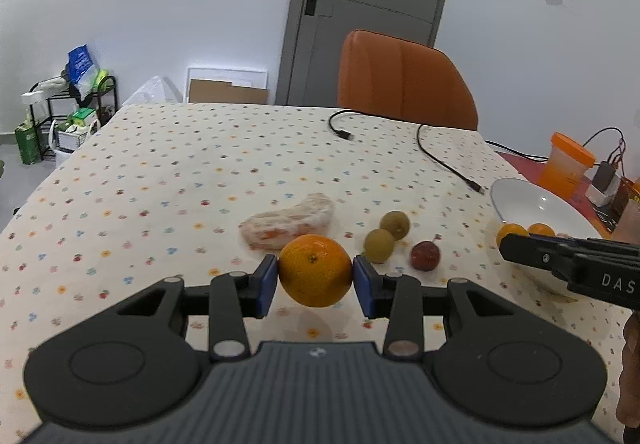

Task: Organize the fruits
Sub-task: 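Carry both oranges over the bowl and release them with both tools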

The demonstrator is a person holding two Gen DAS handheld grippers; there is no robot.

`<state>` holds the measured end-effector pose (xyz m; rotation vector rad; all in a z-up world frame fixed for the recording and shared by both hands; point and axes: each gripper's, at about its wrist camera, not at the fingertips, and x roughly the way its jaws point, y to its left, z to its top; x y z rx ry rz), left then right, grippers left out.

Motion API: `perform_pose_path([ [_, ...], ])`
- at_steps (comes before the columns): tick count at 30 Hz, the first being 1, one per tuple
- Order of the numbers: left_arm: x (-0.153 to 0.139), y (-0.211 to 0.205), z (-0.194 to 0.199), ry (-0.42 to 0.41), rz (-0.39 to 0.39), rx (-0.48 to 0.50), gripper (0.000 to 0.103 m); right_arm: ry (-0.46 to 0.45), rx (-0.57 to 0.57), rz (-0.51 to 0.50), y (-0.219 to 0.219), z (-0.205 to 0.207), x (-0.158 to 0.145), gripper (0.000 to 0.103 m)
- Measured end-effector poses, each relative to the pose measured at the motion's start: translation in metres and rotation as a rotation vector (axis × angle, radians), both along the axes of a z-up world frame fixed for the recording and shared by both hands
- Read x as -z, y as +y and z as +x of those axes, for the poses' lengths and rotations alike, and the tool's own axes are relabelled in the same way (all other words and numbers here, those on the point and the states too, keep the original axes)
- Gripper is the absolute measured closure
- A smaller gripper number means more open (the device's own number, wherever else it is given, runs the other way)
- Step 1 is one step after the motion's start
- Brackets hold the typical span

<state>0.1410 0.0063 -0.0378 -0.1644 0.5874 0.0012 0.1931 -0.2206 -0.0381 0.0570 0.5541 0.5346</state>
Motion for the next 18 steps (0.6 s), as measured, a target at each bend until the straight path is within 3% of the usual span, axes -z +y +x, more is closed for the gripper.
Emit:
perform_pose_path([
  [18,-0.009,-0.045,0.012,-0.022,-0.016,0.143,0.063,-0.038,0.163,0.022,-0.06,-0.019,-0.01,0.082],
])
